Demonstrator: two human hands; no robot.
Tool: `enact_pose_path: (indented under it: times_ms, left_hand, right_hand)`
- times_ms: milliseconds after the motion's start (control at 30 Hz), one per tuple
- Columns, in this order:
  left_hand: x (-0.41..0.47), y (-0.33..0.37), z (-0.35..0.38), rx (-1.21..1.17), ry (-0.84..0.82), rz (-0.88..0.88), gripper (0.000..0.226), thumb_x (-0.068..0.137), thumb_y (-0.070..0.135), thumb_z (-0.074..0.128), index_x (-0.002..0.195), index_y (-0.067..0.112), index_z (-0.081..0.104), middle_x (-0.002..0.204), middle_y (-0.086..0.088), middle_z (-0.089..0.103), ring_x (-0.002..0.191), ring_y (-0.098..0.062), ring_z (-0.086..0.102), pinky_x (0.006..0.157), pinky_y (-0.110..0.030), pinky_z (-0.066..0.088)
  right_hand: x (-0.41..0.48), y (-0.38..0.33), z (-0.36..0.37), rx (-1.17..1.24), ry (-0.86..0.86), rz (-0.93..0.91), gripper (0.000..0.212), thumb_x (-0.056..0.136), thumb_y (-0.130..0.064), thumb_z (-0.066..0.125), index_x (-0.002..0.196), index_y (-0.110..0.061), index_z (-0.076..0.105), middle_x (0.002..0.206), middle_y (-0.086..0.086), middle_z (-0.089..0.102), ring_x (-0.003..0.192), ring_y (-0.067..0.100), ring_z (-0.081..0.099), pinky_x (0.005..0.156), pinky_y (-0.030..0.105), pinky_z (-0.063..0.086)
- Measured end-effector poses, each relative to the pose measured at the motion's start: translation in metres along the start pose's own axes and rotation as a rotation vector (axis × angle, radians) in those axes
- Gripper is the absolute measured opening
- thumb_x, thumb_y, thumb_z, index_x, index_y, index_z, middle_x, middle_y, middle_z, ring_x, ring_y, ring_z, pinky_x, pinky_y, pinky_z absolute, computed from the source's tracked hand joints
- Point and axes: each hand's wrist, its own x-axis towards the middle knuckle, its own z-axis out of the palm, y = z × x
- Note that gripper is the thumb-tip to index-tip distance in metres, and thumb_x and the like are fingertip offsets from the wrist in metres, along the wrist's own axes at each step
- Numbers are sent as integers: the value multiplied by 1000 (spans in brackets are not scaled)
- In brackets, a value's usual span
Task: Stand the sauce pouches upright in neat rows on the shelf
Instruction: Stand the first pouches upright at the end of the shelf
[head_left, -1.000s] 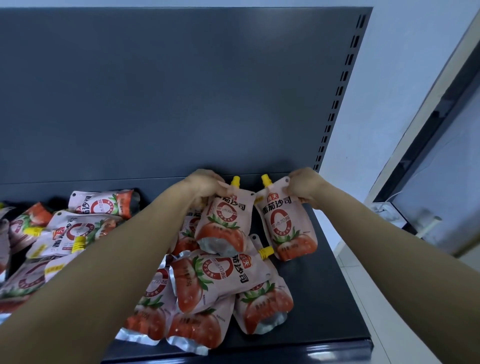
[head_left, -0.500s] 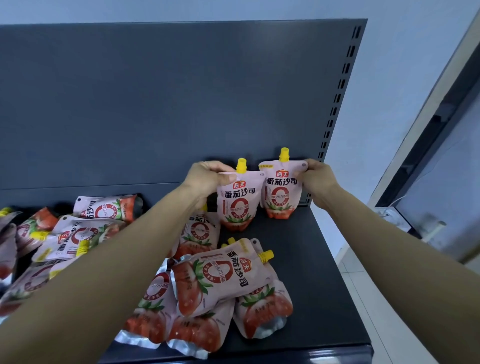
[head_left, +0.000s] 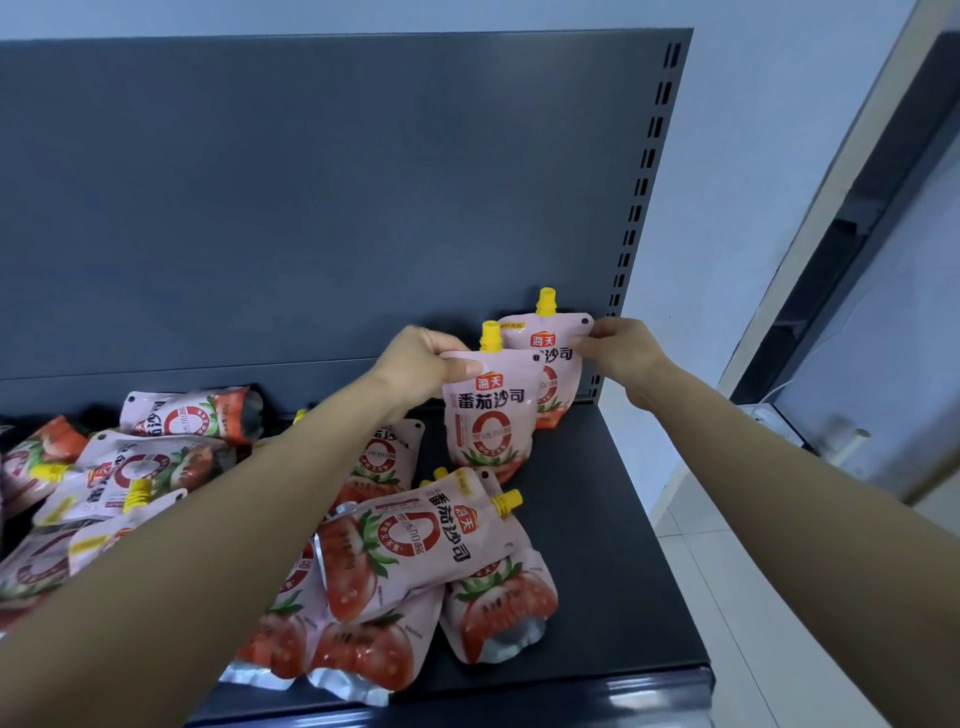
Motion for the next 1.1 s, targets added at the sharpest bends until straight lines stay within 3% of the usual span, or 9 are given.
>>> enact_pose_path:
  times_ms: [167,433,533,633,733,800,900,1000,1100]
  left_hand:
    - [-3,16,31,-5,-59,24,8,85,6,64,84,10,71,92,-10,71,86,-20,66,85,-38,54]
    - [-11,28,41,61,-118,4,28,85,6,63,113,7,66,113,-9,68,105,-22,64,94,-41,52]
    - [-19,32,36,109,-142,46,34,84,-2,61,116,8,64,114,-4,66,104,-17,61,94,-33,49]
    - [-27,39,25,155,-93,116,32,82,-2,65,112,6,65,108,-5,66,96,-12,61,89,-21,49]
    - [-37,49,13,234,-56,170,24,82,2,66,106,7,67,91,2,66,80,-3,60,67,-2,47]
    - [-44,51,6,307,-38,186,21,83,5,66,103,12,68,91,5,66,82,-3,60,66,-5,43]
    - [-55,47,-2,383,-41,161,17,83,10,67,98,17,68,97,1,67,89,-9,60,71,-12,40]
    - [-66,37,-8,414,-54,115,16,82,11,68,97,17,69,99,0,68,91,-11,61,73,-13,41]
    - [-78,25,-11,424,-56,86,17,82,11,68,98,14,69,97,-1,68,87,-10,61,75,-15,44]
  right_hand:
    - [-3,2,-10,-18,16,-19,23,89,-11,63,111,-5,66,105,6,63,97,19,55,84,27,42]
    - [-12,4,-28,-89,79,-104,24,93,-14,57,113,-3,63,98,5,59,91,19,53,78,27,40]
    - [-21,-2,-30,-137,128,-203,27,95,-21,53,111,-3,63,93,4,59,85,19,52,71,26,41]
    - [-32,-13,-30,-202,170,-329,30,96,-26,52,113,-4,63,97,0,58,90,16,53,80,26,41]
    - [-47,-25,-29,-211,201,-455,25,95,-27,53,107,-7,63,93,-3,59,86,13,54,75,21,40]
    - [-61,-32,-28,-190,188,-533,21,94,-29,54,95,-10,63,84,-4,59,77,11,53,65,17,40]
    - [-87,-40,-25,-165,29,-602,33,90,-34,59,72,-5,60,63,-2,53,60,4,50,59,13,38]
    - [-108,-36,-11,-411,-311,-536,48,87,-35,64,54,-1,56,48,-5,51,46,-2,48,49,6,35]
    - [-111,-15,18,-715,-553,-399,50,88,-41,61,53,-6,56,53,0,49,50,9,45,54,21,36]
